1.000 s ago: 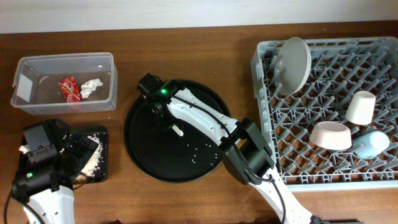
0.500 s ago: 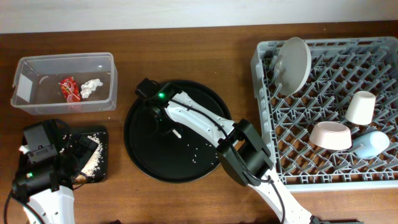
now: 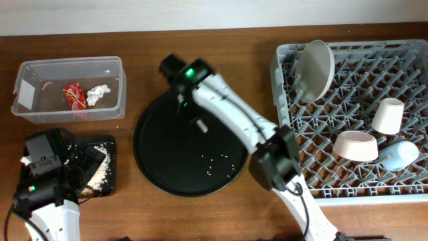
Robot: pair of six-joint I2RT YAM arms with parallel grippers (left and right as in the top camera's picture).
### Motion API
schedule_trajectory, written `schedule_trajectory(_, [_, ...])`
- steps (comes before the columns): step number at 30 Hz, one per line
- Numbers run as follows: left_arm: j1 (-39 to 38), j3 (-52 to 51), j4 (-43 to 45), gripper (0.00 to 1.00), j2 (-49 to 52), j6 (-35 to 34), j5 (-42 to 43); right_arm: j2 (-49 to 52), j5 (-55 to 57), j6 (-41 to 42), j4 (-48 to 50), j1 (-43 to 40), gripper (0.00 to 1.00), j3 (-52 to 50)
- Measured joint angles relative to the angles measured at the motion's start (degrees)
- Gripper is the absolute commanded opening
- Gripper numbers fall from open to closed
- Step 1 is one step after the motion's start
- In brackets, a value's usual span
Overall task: Sort waste into correct bins and load items into the dishwasher rack
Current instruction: 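Lift the fork and carry it right into the rack's back row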
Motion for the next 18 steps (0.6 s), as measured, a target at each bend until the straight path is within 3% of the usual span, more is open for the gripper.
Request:
schedule_trajectory(5, [0.0,0.0,0.0,0.99,0.0,0.0,0.0,-5.3,1.6,0.2,-11.8,-9.2,0.04,8.5])
schedule_trajectory(10, [0.0,0.0,0.0,0.99,0.0,0.0,0.0,-10.3,2.1,0.2,-12.6,-23.3,0.04,9.8])
schedule_trajectory(14, [0.0,0.0,0.0,0.99,0.0,0.0,0.0,-10.4,2.3,0.3,-12.6,-29.8,0.04,8.2])
schedule_trajectory(18, [0.0,0.0,0.0,0.99,0.0,0.0,0.0,-10.5,2.3,0.1,-12.6,-32.7,0.04,0.5])
